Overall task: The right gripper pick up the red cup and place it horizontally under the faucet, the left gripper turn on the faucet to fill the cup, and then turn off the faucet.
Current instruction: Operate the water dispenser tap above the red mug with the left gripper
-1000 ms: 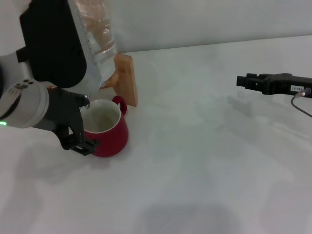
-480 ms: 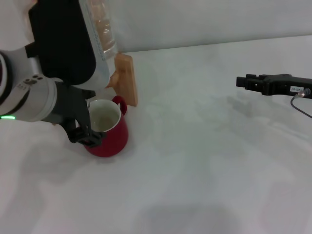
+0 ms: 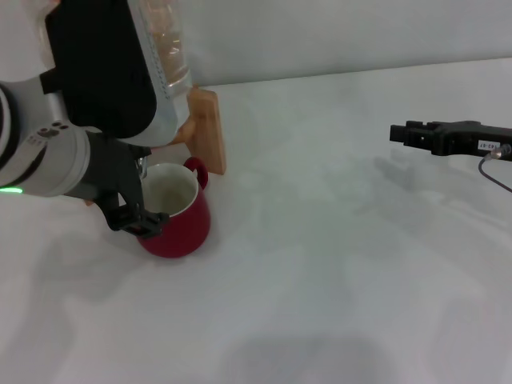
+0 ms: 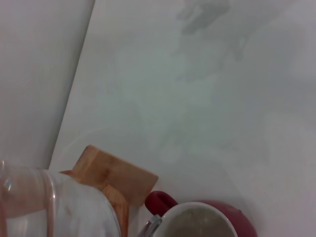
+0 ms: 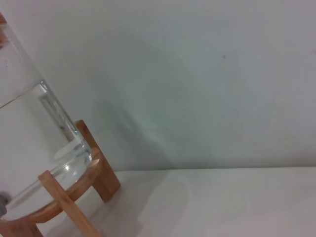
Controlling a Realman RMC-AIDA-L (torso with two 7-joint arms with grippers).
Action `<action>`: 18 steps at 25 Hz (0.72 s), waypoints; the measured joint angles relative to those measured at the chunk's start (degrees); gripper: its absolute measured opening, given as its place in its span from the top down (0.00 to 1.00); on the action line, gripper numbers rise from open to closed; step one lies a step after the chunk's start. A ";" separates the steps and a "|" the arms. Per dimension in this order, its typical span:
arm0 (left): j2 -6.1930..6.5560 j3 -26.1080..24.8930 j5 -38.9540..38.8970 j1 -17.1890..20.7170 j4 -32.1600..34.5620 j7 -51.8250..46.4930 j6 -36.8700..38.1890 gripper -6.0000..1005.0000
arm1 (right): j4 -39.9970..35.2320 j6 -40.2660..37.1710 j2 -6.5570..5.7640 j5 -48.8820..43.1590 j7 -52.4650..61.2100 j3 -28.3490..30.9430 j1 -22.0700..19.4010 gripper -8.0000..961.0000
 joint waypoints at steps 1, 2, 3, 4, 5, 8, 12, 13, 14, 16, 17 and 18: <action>0.01 -0.03 0.05 0.01 0.00 0.00 0.01 0.13 | 0.00 0.00 -0.02 0.00 0.00 0.00 0.00 0.58; 0.02 -0.05 0.06 0.00 0.00 0.00 0.01 0.13 | 0.00 -0.01 -0.02 0.00 0.00 0.00 0.00 0.58; 0.05 -0.07 0.07 0.01 0.00 0.00 0.01 0.13 | 0.00 -0.01 -0.03 0.00 0.01 0.00 0.00 0.58; 0.07 -0.07 0.13 -0.04 -0.01 0.00 0.02 0.13 | 0.00 -0.01 -0.04 0.00 0.01 0.00 0.00 0.58; 0.07 -0.06 0.33 -0.19 -0.04 0.00 0.02 0.13 | 0.00 -0.01 -0.04 0.00 0.02 0.00 0.00 0.58; 0.01 -0.04 0.87 -0.40 -0.10 0.00 0.02 0.13 | 0.00 0.01 -0.05 0.00 0.03 0.00 0.00 0.58; -0.01 0.01 1.15 -0.43 -0.10 -0.01 0.02 0.13 | 0.00 0.01 -0.05 0.01 0.03 -0.01 0.00 0.58; -0.01 0.01 1.15 -0.44 -0.10 0.00 0.02 0.13 | 0.00 0.00 -0.05 0.02 0.03 -0.01 0.00 0.58; -0.01 0.01 1.16 -0.43 -0.10 0.00 0.02 0.13 | 0.00 -0.01 -0.05 0.03 0.03 -0.01 0.00 0.58; 0.00 0.01 1.17 -0.43 -0.10 0.00 0.02 0.13 | 0.00 -0.02 -0.05 0.04 0.03 -0.01 0.00 0.58; -0.01 0.01 1.17 -0.44 -0.10 0.00 0.02 0.13 | 0.00 -0.02 -0.05 0.04 0.03 -0.01 0.00 0.58; -0.02 0.01 1.17 -0.44 -0.10 0.00 0.02 0.13 | 0.00 -0.02 -0.05 0.04 0.03 -0.01 0.00 0.58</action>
